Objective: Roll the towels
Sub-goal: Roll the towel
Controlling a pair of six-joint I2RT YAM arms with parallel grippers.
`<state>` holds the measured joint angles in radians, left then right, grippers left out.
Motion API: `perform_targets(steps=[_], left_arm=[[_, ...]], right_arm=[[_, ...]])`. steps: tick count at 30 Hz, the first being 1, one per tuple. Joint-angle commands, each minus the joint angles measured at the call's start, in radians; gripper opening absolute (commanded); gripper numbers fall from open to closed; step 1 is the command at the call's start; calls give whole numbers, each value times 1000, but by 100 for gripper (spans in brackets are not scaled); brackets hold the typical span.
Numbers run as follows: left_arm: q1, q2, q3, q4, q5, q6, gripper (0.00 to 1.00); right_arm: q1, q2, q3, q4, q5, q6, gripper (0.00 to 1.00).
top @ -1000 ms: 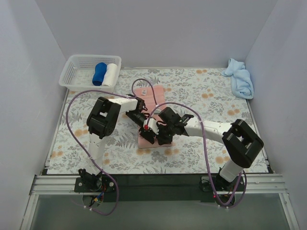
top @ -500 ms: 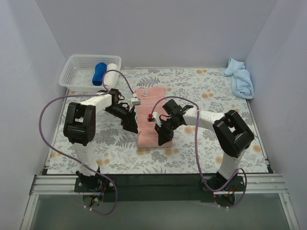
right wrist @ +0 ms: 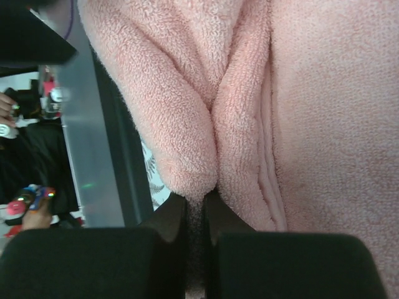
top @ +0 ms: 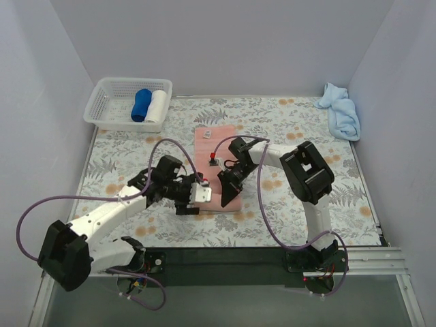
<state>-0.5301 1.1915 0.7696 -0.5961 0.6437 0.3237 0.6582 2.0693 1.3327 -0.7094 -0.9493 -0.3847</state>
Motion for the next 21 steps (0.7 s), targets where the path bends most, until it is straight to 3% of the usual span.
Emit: perform_targets(steps=[1,4,12,19,21], left_arm=[[-129,-82,-96,195,-242,67,73],[-226,-90,-151,280,-350,84,74],[-410,-44,-225,418,-482,112,72],[-447,75,-282,490,-542,138,64],[-447,109,-297,499,-570,137,56]], right_arm=[[4,100,16,-107,27,0,1],[-2,136,43,-134,17,0,1],[-17,235,88,-186,-31,-19,1],[-39,268,109,-203,-54,-20,1],[-40,273,111,-205,-55,-23,1]])
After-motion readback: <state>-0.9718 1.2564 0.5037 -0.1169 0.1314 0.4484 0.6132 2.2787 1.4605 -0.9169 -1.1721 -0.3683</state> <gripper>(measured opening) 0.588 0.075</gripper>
